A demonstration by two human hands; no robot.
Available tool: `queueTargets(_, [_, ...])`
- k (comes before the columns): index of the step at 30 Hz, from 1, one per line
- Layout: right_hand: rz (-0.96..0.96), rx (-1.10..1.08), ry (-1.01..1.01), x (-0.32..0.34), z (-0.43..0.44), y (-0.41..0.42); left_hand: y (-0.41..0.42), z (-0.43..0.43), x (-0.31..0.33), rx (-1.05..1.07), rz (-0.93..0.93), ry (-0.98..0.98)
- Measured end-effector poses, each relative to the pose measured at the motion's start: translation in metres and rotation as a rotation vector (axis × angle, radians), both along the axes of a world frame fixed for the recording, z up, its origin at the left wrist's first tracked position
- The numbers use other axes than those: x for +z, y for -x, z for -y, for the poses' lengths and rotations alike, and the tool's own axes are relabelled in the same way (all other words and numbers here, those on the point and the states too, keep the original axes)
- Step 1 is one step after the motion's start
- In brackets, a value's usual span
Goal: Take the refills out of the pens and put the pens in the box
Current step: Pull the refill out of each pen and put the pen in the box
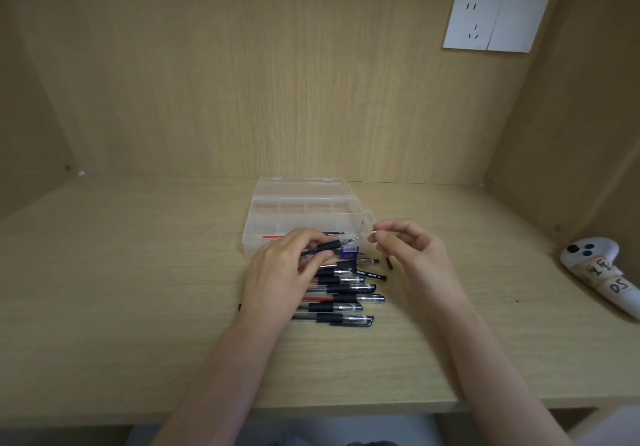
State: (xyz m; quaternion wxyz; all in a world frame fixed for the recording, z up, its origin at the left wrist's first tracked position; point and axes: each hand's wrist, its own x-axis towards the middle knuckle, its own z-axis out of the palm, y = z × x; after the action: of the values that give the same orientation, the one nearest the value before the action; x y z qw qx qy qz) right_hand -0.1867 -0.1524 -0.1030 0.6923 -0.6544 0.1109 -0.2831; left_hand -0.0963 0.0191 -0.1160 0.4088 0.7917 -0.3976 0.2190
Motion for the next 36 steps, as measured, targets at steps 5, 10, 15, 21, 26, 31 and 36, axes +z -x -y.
queueTargets(5, [0.011,0.089,0.085,-0.004,-0.002,-0.004,0.000,0.001,-0.001,0.005,0.001,-0.010])
queueTargets(10, [0.017,0.101,0.178,-0.007,-0.004,-0.006,0.000,0.001,-0.001,0.005,0.012,-0.016])
queueTargets(15, [-0.033,0.090,0.257,-0.006,-0.007,-0.006,0.000,0.001,-0.001,-0.025,-0.001,-0.066])
queueTargets(21, [-0.118,0.091,0.396,-0.008,-0.012,-0.007,0.000,0.000,-0.001,-0.048,-0.007,-0.098])
queueTargets(26, [-0.077,0.005,0.383,-0.005,-0.012,-0.004,0.002,0.001,-0.001,-0.062,-0.010,-0.106])
queueTargets(31, [-0.044,0.100,0.354,-0.005,-0.008,-0.004,0.001,0.000,-0.001,-0.044,-0.007,-0.088])
queueTargets(36, [-0.081,0.048,0.368,-0.005,-0.011,-0.005,0.002,0.001,-0.001,-0.060,0.000,-0.082])
